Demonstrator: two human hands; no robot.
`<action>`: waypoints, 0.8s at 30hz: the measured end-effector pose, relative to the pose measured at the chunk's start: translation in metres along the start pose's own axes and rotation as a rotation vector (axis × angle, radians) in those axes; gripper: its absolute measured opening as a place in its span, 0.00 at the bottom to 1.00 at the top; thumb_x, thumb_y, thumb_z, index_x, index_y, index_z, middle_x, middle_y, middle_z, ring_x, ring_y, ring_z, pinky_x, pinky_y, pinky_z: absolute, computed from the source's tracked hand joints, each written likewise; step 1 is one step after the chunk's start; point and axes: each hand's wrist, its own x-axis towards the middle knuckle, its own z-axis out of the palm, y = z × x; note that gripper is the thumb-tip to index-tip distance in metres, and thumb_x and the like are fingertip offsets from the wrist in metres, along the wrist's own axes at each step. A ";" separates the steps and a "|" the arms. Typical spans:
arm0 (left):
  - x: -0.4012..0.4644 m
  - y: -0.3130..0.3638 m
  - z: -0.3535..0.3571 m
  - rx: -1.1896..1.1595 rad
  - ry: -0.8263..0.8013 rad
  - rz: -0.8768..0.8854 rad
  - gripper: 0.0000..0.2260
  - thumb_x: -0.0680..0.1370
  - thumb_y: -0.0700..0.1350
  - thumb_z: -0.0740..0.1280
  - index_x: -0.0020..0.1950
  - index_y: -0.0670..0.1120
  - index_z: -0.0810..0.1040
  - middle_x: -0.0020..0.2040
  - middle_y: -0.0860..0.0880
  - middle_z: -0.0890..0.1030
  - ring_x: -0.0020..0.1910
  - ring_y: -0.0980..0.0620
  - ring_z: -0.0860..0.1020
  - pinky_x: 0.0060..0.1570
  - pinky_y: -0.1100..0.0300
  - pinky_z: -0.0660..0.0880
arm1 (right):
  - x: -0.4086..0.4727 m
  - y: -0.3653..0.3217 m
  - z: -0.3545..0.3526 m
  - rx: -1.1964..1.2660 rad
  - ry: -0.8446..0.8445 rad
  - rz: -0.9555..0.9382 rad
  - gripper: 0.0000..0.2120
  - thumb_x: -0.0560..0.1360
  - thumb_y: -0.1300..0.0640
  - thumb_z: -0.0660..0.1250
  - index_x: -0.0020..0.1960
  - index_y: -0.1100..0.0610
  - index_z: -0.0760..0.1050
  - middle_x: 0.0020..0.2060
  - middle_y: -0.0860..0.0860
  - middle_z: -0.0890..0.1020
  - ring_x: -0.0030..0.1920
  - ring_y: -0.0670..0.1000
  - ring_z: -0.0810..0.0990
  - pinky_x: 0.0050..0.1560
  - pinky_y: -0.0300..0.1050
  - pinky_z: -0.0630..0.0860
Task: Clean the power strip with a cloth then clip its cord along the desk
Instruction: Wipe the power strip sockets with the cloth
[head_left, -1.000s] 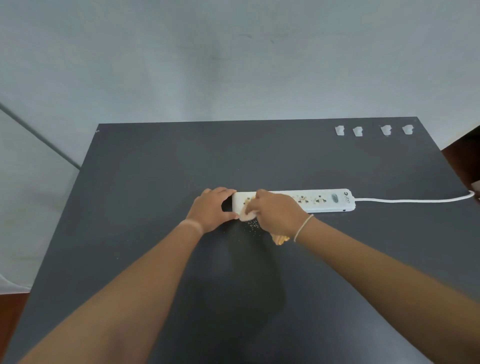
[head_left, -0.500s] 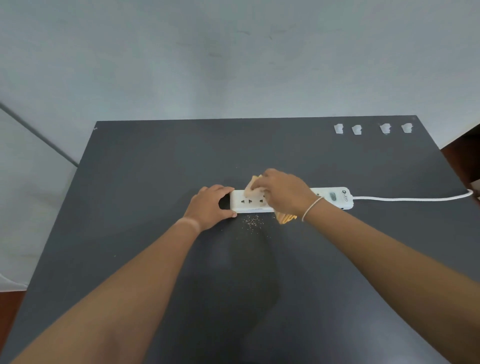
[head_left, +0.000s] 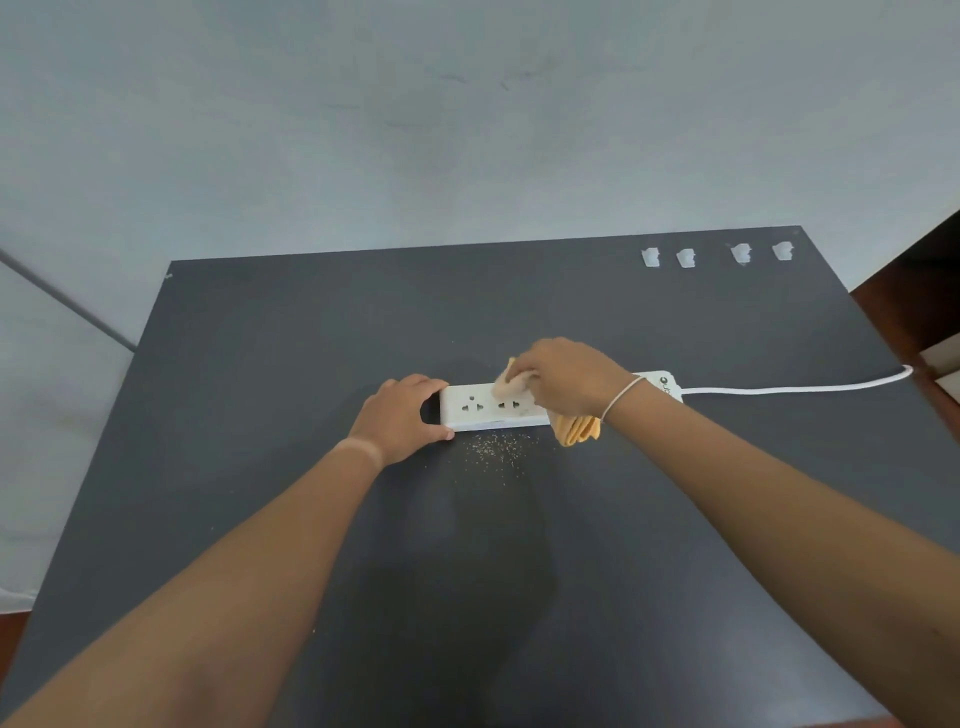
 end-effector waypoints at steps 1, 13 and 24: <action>0.000 0.001 0.000 0.002 -0.001 -0.002 0.28 0.70 0.52 0.72 0.68 0.53 0.69 0.67 0.53 0.73 0.64 0.47 0.69 0.64 0.51 0.68 | 0.000 0.002 0.001 -0.033 0.020 0.003 0.20 0.75 0.64 0.54 0.62 0.50 0.75 0.59 0.54 0.76 0.58 0.56 0.76 0.53 0.47 0.72; -0.001 0.010 -0.005 0.149 -0.012 -0.012 0.29 0.71 0.53 0.70 0.70 0.52 0.67 0.68 0.51 0.71 0.66 0.46 0.68 0.64 0.52 0.69 | -0.011 0.012 -0.001 0.049 -0.131 0.036 0.16 0.76 0.58 0.57 0.60 0.54 0.77 0.58 0.54 0.79 0.55 0.57 0.77 0.52 0.47 0.75; 0.009 0.060 -0.001 0.223 -0.076 0.161 0.33 0.73 0.53 0.68 0.74 0.49 0.61 0.74 0.51 0.64 0.72 0.47 0.62 0.70 0.52 0.63 | -0.018 0.026 -0.008 0.081 0.035 0.046 0.18 0.75 0.63 0.55 0.61 0.54 0.76 0.58 0.54 0.78 0.56 0.56 0.76 0.51 0.47 0.72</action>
